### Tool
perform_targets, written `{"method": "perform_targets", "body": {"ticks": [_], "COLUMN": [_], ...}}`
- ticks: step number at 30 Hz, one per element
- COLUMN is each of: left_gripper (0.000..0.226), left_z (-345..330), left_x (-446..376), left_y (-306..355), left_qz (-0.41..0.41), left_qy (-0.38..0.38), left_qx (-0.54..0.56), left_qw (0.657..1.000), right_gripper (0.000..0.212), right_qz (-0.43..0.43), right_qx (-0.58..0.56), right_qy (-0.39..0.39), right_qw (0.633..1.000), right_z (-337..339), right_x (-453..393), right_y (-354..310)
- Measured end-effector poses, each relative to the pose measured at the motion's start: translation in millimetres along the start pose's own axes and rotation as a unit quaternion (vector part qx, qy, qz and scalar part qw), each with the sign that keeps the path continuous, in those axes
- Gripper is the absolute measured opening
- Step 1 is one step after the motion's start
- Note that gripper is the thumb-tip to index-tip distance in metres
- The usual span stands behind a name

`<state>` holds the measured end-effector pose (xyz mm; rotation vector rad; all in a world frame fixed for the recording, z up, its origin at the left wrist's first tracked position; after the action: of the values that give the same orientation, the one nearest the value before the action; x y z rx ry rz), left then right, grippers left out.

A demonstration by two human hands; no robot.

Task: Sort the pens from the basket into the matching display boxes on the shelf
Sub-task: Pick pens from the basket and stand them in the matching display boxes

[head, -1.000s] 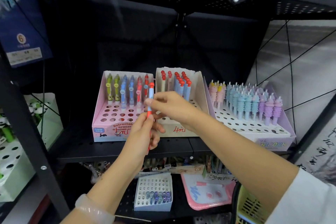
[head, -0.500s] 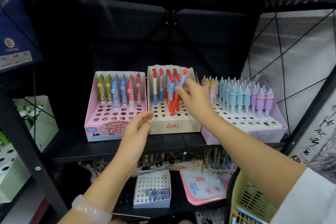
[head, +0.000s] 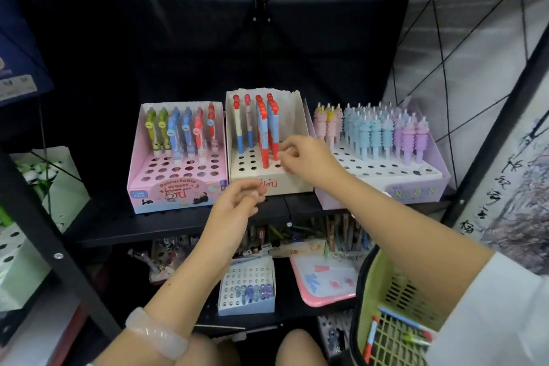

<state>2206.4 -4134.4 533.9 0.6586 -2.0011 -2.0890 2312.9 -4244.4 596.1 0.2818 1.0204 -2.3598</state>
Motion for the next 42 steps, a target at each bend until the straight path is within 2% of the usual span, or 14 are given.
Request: {"method": "perform_targets", "body": {"ticks": [5, 8, 10, 13, 16, 20, 22, 25, 28, 30, 34, 38, 40, 42], "left_gripper": [0.025, 0.024, 0.022, 0.020, 0.018, 0.022, 0.024, 0.025, 0.025, 0.025, 0.022, 0.022, 0.024, 0.024], "left_z": [-60, -105, -135, -175, -205, -227, -232, -236, -237, -237, -236, -235, -235, -235], "left_x": [25, 44, 55, 68, 84, 103, 110, 112, 113, 114, 116, 117, 119, 120], "left_y": [-18, -34, -44, -59, -80, -110, -120, -128, -133, -136, -138, -137, -137, -137], "left_qz": [0.027, 0.045, 0.051, 0.033, -0.017, -0.048, -0.039, -0.038, -0.041, -0.034, -0.024, -0.018, -0.022, -0.029], "left_qy": [-0.086, -0.149, -0.187, -0.237, -0.309, -0.384, -0.414, -0.431, -0.435, -0.435, -0.430, -0.416, -0.418, -0.421], "left_qx": [-0.015, -0.031, -0.045, -0.070, -0.147, -0.240, -0.265, -0.282, -0.283, -0.283, -0.274, -0.255, -0.255, -0.259], "left_qw": [0.996, 0.987, 0.980, 0.968, 0.939, 0.890, 0.870, 0.856, 0.854, 0.854, 0.860, 0.873, 0.872, 0.869], "right_gripper": [0.014, 0.015, 0.015, 0.015, 0.023, 0.034, 0.043, 0.049, 0.073, 0.078, 0.062, 0.022, 0.015, 0.017], "right_qz": [0.002, -0.047, -0.091, -0.131, -0.179, -0.242, -0.238, -0.194, -0.164, -0.164, -0.221, -0.242, -0.243, -0.255], "right_qx": [-0.075, -0.085, -0.061, 0.058, 0.167, 0.200, 0.206, 0.205, 0.267, 0.268, 0.175, 0.075, 0.042, 0.025], "right_qy": [-0.046, -0.060, -0.068, -0.093, -0.221, -0.417, -0.492, -0.536, -0.527, -0.522, -0.515, -0.555, -0.566, -0.565], "right_qw": [0.996, 0.993, 0.992, 0.985, 0.944, 0.853, 0.812, 0.796, 0.790, 0.793, 0.809, 0.793, 0.786, 0.784], "right_z": [44, 69, 79, 81, 59, 17, -3, -26, -40, -48, -51, -56, -58, -53], "right_x": [53, 94, 123, 165, 212, 284, 316, 347, 362, 368, 364, 366, 367, 365], "right_y": [34, 82, 122, 189, 254, 307, 319, 325, 331, 330, 329, 318, 313, 310]}}
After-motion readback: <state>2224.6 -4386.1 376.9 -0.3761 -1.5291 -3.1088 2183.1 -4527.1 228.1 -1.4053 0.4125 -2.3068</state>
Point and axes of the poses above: each hand's wrist, its own x-axis away from the middle knuckle, its own z-axis out of the back of the hand, y = z × x, the point moved 5 cm from there along -x, towards the middle knuckle, and after that the axes turned 6 degrees about y, right-handed, at the moved point
